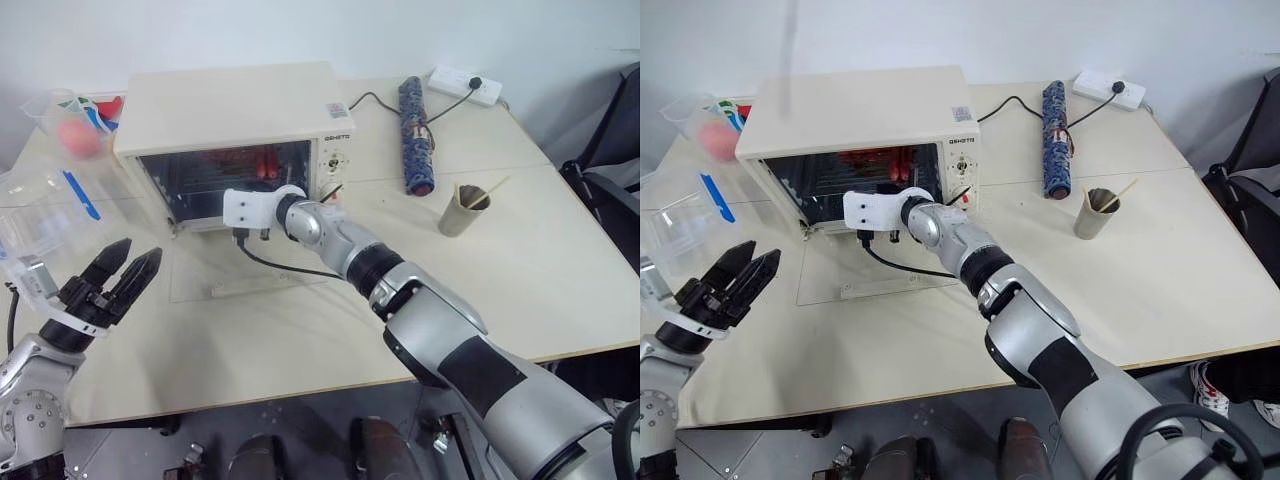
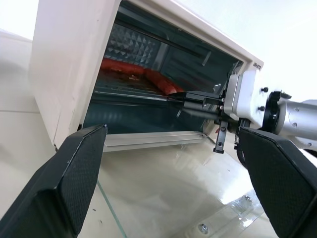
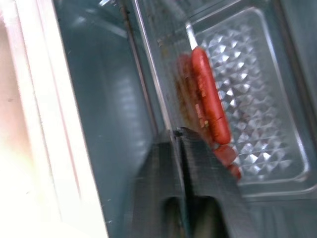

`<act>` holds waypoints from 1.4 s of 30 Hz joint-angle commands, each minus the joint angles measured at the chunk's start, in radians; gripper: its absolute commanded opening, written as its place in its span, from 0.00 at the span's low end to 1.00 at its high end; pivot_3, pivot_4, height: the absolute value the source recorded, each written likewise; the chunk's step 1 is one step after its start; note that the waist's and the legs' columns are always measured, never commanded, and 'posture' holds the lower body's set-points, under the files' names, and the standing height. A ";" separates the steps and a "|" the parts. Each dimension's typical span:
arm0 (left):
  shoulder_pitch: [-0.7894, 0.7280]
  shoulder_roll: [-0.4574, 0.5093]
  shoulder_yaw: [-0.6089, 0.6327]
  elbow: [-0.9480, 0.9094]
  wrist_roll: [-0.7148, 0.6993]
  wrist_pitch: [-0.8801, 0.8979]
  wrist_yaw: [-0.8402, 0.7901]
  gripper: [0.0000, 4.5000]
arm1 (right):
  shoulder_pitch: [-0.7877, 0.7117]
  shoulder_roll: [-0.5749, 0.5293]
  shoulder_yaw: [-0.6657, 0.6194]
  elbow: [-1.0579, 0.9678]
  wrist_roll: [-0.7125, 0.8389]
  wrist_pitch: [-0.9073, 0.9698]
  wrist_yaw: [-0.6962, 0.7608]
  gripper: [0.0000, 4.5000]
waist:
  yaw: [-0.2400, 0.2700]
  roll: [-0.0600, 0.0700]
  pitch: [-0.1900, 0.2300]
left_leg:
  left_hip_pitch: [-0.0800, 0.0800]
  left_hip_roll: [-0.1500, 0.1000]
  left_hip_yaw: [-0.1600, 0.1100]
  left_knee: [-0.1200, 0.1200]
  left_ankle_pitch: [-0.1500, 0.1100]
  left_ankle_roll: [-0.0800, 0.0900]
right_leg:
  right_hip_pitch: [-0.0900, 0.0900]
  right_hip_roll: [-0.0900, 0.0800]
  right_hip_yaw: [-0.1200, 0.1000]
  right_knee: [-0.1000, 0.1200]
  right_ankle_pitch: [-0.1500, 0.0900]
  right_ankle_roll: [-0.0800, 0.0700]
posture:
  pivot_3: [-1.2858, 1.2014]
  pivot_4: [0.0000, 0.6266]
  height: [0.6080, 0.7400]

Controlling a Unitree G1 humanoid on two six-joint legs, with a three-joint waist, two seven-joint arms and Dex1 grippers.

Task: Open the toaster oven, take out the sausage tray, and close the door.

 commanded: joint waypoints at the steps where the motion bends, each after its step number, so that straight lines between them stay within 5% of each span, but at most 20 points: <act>1: -0.013 0.022 0.016 -0.018 0.002 -0.013 -0.001 1.00 | -0.028 0.012 -0.013 -0.011 -0.004 -0.014 -0.020 0.00 | 0.000 0.000 0.000 | 0.000 0.000 0.000 0.000 0.000 0.000 | 0.000 0.000 0.000 0.000 0.000 0.000 | 0.52 0.24 1.00; 17: -0.134 0.027 -0.058 0.023 0.011 0.013 0.000 1.00 | 0.058 -0.053 -0.001 -0.248 -0.026 -0.025 0.091 0.00 | -0.007 0.000 0.000 | 0.000 0.000 0.000 -0.006 0.000 -0.001 | -0.002 0.000 -0.001 0.000 0.000 0.000 | 0.52 0.24 1.00; 42: -0.520 0.105 -0.169 0.410 0.132 -0.039 -0.185 1.00 | 0.515 -0.269 -0.017 -1.047 -0.091 0.107 0.307 0.00 | 0.008 -0.001 0.000 | 0.000 -0.002 -0.002 -0.005 0.000 -0.001 | -0.001 0.001 -0.004 -0.001 0.000 0.000 | 0.52 0.24 1.00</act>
